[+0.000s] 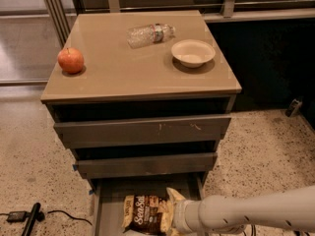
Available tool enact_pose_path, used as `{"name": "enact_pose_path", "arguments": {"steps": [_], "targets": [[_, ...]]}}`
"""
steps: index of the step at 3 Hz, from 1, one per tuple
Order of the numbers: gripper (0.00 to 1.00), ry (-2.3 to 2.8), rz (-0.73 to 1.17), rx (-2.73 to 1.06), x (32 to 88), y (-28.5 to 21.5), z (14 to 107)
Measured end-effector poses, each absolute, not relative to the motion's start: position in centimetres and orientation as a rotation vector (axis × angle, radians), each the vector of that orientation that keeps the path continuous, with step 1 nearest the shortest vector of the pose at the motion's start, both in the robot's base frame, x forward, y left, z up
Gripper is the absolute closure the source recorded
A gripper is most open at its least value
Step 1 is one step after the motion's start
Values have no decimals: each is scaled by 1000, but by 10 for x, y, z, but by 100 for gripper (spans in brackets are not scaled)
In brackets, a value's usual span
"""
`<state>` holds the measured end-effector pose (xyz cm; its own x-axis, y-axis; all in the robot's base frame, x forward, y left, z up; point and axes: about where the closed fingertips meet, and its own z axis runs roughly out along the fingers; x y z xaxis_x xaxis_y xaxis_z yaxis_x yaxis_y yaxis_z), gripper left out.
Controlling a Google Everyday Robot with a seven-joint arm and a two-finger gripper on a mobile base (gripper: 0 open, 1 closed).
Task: Pick brown chip bag from bottom drawer and place on counter
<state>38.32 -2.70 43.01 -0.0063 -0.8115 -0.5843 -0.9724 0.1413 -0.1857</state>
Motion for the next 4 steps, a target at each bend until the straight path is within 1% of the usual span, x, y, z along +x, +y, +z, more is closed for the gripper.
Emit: {"name": "enact_pose_path", "arguments": {"steps": [1, 2, 4], "targets": [[0, 1818, 468, -1589, 405, -33, 417], [0, 1859, 443, -1480, 428, -63, 419], [0, 1873, 426, -1503, 432, -54, 405]]}}
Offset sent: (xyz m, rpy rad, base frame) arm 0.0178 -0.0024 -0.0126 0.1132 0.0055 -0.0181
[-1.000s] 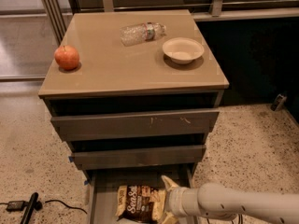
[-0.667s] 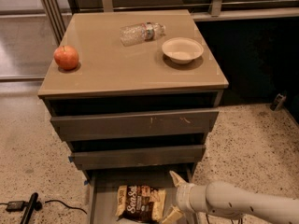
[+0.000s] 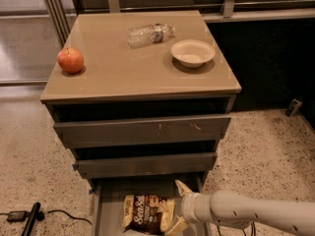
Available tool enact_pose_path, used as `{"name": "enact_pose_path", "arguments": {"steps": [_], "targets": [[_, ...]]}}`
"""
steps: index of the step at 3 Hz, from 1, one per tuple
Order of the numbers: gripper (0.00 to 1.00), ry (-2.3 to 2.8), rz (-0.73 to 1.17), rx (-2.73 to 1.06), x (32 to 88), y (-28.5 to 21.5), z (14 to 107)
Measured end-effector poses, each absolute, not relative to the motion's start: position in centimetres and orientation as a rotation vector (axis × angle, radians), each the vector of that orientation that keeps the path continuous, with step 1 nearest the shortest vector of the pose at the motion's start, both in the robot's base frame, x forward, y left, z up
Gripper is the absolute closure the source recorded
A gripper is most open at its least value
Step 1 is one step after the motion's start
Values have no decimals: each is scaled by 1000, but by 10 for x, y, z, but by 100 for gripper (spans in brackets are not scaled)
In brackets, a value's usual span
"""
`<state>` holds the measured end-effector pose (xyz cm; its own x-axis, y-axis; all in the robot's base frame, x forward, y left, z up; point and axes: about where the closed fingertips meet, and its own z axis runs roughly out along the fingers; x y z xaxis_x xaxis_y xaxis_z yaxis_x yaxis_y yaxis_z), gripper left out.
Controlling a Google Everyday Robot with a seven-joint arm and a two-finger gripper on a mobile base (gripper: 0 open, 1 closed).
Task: Pick brown chip bag from bottom drawer and place on counter
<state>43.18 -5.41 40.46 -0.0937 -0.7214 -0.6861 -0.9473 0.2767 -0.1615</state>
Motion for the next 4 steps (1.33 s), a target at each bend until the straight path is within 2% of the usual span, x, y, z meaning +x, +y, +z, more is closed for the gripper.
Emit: {"name": "enact_pose_path", "arguments": {"steps": [3, 4], "targets": [[0, 1987, 334, -1488, 463, -63, 303], [0, 1955, 383, -1473, 489, -45, 260]]}}
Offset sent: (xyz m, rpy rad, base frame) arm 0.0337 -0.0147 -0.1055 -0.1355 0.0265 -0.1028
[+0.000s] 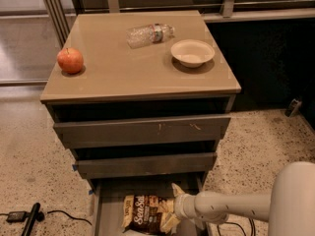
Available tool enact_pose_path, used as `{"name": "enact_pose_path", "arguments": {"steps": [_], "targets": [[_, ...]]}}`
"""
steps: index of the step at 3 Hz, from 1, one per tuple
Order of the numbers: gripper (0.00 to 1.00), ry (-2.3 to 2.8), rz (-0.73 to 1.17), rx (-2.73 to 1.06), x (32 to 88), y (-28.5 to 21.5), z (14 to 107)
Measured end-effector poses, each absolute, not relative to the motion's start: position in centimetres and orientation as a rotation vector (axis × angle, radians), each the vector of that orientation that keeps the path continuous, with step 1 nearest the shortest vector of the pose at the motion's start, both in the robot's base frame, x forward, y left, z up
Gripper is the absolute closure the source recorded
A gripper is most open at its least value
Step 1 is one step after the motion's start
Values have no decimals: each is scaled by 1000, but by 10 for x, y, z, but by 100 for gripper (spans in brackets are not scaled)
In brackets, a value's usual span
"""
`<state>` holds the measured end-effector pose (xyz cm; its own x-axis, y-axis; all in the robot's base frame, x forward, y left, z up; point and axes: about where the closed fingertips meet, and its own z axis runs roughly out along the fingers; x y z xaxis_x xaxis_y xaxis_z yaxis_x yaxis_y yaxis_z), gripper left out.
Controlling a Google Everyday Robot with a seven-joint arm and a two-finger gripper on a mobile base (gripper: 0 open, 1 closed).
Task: Pick brown chip bag from bottom drawer and place on counter
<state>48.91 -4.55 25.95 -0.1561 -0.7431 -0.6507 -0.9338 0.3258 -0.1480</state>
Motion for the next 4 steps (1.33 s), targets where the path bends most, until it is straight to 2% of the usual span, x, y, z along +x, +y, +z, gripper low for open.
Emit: {"name": "enact_pose_path", "arguments": {"steps": [4], "targets": [[0, 2031, 449, -1427, 488, -43, 214]]}}
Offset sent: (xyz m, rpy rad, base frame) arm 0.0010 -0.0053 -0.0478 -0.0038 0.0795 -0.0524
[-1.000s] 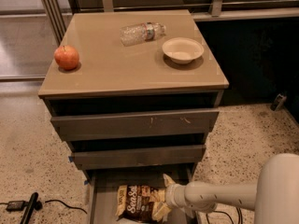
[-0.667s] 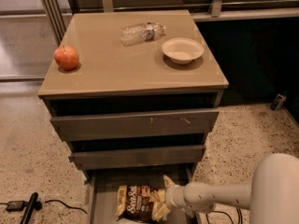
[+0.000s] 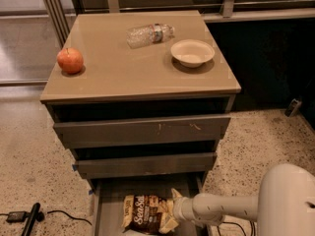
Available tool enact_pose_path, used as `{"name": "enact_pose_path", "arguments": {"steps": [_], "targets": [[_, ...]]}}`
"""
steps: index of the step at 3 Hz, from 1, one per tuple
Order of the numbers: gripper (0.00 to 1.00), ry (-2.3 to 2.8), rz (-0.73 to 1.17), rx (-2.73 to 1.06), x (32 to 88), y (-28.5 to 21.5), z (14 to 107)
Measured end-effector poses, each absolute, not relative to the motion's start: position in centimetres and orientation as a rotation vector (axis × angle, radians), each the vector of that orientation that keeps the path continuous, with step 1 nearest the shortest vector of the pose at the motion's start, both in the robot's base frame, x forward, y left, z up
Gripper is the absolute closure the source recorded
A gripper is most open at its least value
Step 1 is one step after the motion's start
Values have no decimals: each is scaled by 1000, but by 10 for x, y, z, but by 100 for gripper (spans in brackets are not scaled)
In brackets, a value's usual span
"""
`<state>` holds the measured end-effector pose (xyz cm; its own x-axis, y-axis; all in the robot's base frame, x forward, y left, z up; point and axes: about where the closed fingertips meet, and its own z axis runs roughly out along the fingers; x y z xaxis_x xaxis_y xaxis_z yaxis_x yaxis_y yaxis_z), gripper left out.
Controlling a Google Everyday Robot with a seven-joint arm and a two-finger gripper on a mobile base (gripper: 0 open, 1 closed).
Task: Pick brown chip bag from bottom drawer and place on counter
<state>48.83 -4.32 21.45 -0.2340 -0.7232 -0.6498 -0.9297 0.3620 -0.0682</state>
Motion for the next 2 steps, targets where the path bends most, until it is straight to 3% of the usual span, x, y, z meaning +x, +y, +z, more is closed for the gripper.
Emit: {"name": "enact_pose_path", "arguments": {"steps": [2], "targets": [[0, 1999, 642, -1470, 477, 11, 187]]}}
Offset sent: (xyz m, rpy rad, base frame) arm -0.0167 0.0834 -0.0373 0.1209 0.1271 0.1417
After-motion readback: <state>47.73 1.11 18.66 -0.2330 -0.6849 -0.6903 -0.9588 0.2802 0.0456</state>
